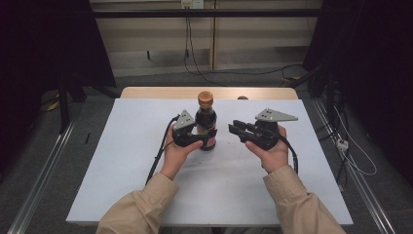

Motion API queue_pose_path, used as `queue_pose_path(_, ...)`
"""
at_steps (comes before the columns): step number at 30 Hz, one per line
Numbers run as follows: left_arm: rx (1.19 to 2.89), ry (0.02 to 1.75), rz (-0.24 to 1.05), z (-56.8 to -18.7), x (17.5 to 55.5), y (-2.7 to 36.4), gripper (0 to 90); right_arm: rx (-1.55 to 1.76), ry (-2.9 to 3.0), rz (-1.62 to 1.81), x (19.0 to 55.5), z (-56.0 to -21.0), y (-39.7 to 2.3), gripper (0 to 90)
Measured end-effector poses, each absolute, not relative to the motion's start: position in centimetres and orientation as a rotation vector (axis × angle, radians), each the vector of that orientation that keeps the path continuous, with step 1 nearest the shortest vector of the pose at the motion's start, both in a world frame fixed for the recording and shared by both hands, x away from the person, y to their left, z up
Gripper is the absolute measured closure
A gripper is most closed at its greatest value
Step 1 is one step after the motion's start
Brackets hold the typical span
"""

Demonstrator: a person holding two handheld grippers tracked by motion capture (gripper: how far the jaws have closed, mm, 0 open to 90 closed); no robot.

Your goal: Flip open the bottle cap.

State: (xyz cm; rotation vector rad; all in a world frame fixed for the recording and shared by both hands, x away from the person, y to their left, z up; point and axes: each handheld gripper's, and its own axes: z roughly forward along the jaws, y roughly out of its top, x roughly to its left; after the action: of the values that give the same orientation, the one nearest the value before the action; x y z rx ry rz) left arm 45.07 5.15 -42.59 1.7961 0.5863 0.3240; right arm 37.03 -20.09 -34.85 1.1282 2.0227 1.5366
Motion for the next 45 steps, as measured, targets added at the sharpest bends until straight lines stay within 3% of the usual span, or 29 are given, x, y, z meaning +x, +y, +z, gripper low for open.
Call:
queue_pose_path(4, 1.796, 0.585, 0.322, -42.6, 45.1, 5.2, 29.7, 1.100, 2.041, 1.563, 37.6, -33.9, -20.0, 85.1)
queue_pose_path(9, 1.789, 0.590, 0.316, -42.7, 45.1, 5.1, 29.6, 1.058, 2.068, 1.563, 38.1, -33.0, -19.5, 89.4)
queue_pose_path(45, 1.792, 0.602, 0.300, -42.7, 45.1, 5.1, 29.5, 0.920, 2.134, 1.544, 41.7, -29.4, -16.5, 90.0)
